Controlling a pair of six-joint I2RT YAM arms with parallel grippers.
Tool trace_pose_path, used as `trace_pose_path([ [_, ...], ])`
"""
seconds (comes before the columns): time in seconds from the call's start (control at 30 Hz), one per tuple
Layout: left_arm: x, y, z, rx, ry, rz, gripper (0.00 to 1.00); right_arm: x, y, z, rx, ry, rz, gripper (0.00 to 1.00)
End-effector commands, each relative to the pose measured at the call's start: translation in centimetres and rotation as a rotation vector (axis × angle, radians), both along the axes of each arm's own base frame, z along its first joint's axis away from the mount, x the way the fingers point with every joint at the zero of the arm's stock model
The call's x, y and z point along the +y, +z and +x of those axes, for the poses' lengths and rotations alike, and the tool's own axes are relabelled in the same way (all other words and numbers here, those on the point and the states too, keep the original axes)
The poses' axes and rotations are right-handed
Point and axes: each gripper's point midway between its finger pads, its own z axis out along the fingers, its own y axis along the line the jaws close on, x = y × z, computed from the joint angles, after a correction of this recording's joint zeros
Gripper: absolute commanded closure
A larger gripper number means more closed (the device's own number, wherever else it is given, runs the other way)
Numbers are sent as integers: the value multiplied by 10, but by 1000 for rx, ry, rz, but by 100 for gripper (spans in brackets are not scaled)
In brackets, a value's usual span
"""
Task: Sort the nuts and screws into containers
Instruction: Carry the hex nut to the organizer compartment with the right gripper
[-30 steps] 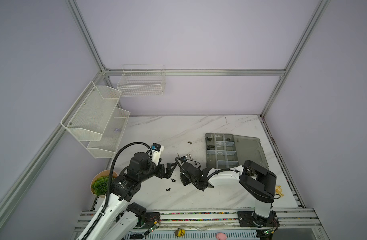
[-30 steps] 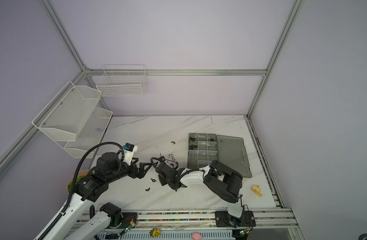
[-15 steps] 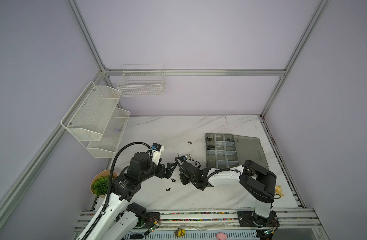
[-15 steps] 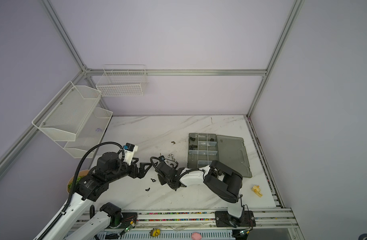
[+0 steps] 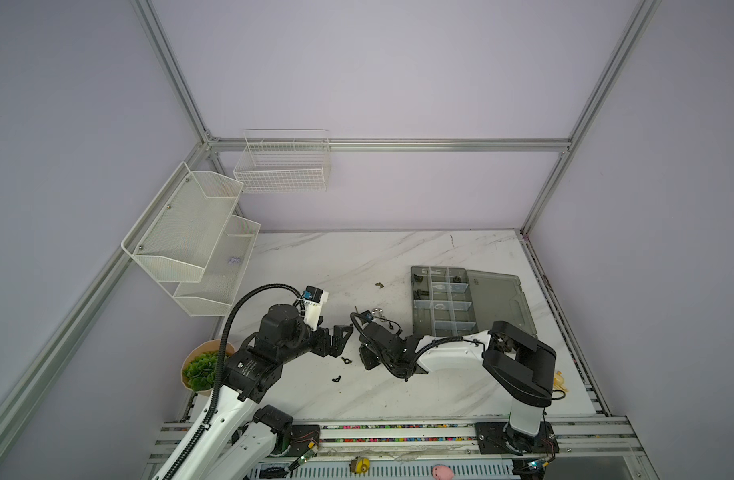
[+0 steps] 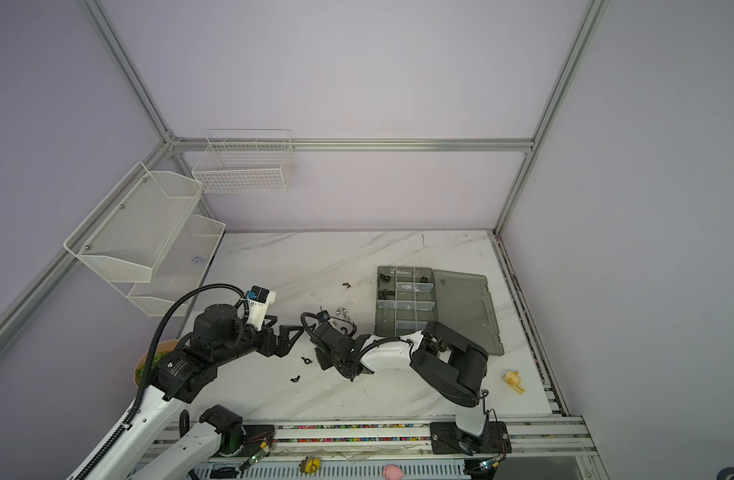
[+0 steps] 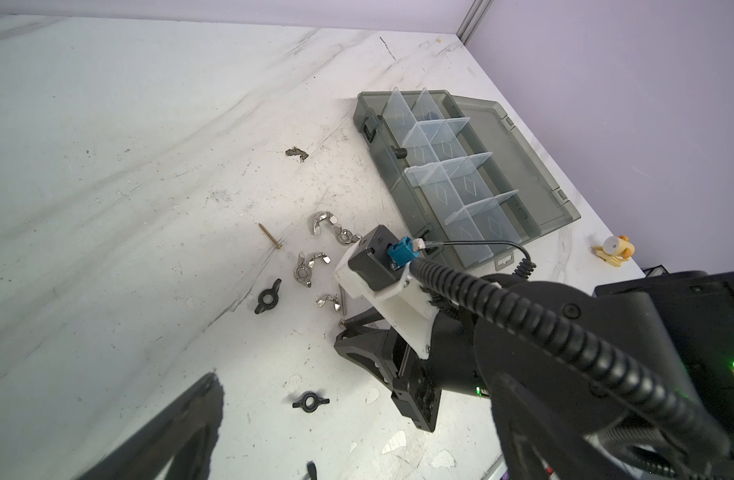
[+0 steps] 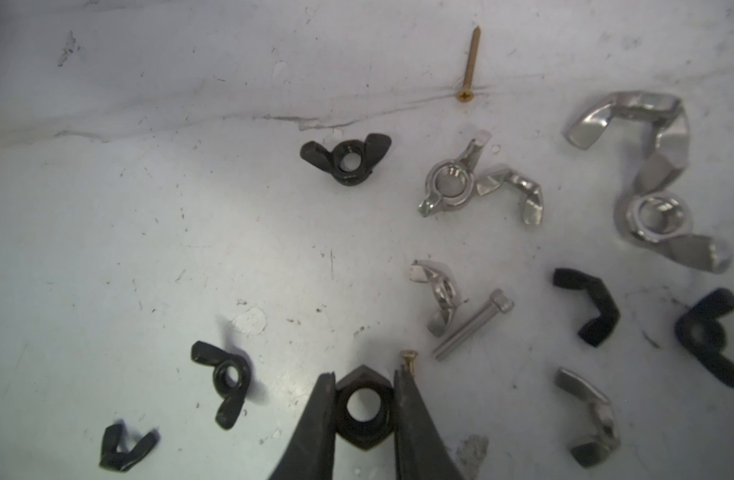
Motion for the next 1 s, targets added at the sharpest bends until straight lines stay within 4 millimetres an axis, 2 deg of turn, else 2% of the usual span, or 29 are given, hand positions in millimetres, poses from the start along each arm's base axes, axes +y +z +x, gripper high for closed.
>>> trace_pose_path([
  [0.0,-1,-6,3,-3,9,-18,0,8,19,-3,-3,15,39,78],
  [0.13,-1,-6,3,-4,9,-18,0,9,19,-4,2,26,38,75],
  [0.27,0,-4,3,-12,14,-17,0,5,27,4,-9,3,50,75],
  [0.37,0,-7,3,-4,12,-17,1,-4,41,19,-15,-28,89,76],
  [0.53,-2,-7,3,-1,4,-18,0,-38,68,55,-27,-105,155,76],
  [0.67,-3,-7,4,-5,-5,-21,0,-87,95,96,-76,-221,181,77],
  [0.73,-6,-6,4,-4,-17,-28,0,-119,108,117,-104,-295,184,77],
  [0.77,-8,-6,3,-1,-29,-35,0,-141,113,130,-114,-349,181,77],
  [0.9,-29,0,-5,-4,-158,-103,0,-219,109,169,-106,-515,123,77],
  [0.97,-46,8,-16,-16,-275,-162,0,-245,105,183,-102,-563,92,77],
])
